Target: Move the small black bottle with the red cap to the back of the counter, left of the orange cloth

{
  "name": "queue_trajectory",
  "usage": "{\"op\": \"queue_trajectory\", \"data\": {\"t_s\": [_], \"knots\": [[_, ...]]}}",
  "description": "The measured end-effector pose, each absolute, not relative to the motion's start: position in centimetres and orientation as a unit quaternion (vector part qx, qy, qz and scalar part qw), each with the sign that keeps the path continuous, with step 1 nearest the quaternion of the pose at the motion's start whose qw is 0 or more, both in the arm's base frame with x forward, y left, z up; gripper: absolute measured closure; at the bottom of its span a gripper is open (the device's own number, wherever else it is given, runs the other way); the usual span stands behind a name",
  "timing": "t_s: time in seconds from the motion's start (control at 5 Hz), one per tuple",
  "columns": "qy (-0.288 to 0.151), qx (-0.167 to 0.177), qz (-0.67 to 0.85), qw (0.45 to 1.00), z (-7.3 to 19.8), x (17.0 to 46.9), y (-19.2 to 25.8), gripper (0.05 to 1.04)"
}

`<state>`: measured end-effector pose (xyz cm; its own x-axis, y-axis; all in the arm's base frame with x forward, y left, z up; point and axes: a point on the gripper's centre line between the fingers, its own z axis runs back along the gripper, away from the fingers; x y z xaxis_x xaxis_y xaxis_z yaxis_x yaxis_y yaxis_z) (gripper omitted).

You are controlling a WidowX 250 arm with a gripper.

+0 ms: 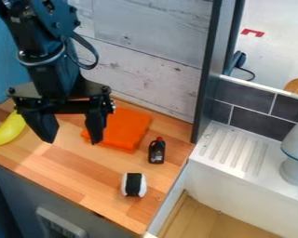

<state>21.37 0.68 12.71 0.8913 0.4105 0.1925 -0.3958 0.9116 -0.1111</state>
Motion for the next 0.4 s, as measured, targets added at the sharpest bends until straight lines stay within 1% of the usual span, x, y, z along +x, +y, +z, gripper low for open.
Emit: {"op": "queue_trajectory", "data": {"t_s": [0.2,0.4], "knots": [[-0.097,-0.033,0.208,0.973,12.2,21.3,0.7,0.081],[-0.081,-0.024,0.157,0.984,10.6,23.8,-0.5,0.081]]}}
